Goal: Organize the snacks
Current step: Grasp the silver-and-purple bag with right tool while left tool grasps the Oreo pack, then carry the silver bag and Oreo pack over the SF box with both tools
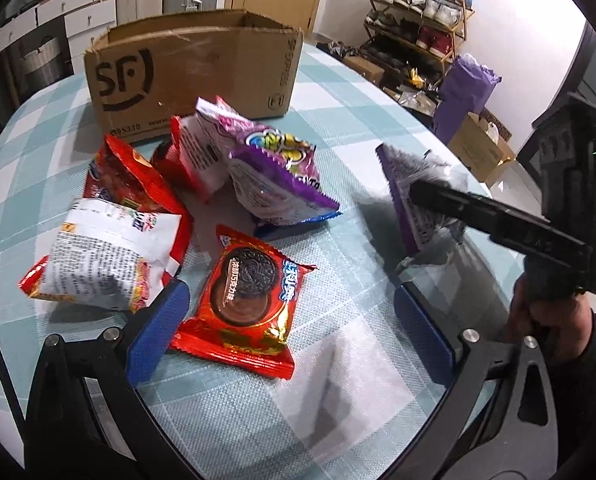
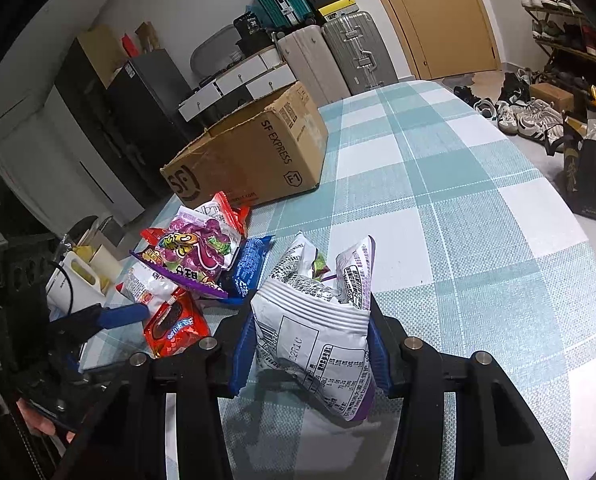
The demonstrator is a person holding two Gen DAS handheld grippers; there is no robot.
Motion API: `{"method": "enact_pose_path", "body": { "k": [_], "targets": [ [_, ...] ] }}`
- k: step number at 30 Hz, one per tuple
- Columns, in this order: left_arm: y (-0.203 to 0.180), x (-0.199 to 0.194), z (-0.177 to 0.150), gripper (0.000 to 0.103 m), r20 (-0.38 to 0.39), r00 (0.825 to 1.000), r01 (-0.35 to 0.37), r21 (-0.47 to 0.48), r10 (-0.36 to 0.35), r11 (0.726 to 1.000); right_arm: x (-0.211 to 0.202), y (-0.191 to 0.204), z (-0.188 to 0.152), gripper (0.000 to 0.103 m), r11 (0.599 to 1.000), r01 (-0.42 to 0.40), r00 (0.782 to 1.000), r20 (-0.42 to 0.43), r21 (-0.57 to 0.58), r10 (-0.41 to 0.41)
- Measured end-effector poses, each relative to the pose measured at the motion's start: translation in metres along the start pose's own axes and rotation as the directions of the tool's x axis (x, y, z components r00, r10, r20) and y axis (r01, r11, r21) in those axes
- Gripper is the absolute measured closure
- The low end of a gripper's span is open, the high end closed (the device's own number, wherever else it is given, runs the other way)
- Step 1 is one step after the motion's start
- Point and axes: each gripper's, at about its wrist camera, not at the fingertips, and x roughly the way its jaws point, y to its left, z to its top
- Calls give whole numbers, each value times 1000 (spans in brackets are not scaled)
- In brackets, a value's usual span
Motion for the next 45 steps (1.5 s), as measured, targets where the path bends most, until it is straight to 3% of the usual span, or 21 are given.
{"method": "enact_pose_path", "body": {
  "k": [8, 15, 20, 31, 45],
  "targets": [
    [6, 19, 4, 6, -40, 999, 26, 7, -26, 1000, -1, -2, 0, 55, 1000, -7, 1000, 3, 9, 7],
    [18, 29, 9, 29, -48, 997, 58, -27, -59, 998, 0, -2, 0, 55, 1000, -7, 1000, 2, 10, 7],
    [16, 29, 4, 58, -36, 999, 39, 14, -38, 999, 1, -2, 0, 55, 1000, -3, 1000, 1, 10, 3],
    [21, 9, -4, 59, 27, 998, 62, -7, -61, 998, -6, 2, 0, 55, 1000, 18, 1000, 9, 2, -18],
    [27, -48, 1, 59, 135, 989, 64, -1, -63, 998, -25, 29, 7, 55, 999, -9, 999, 35, -35, 10]
  ]
}}
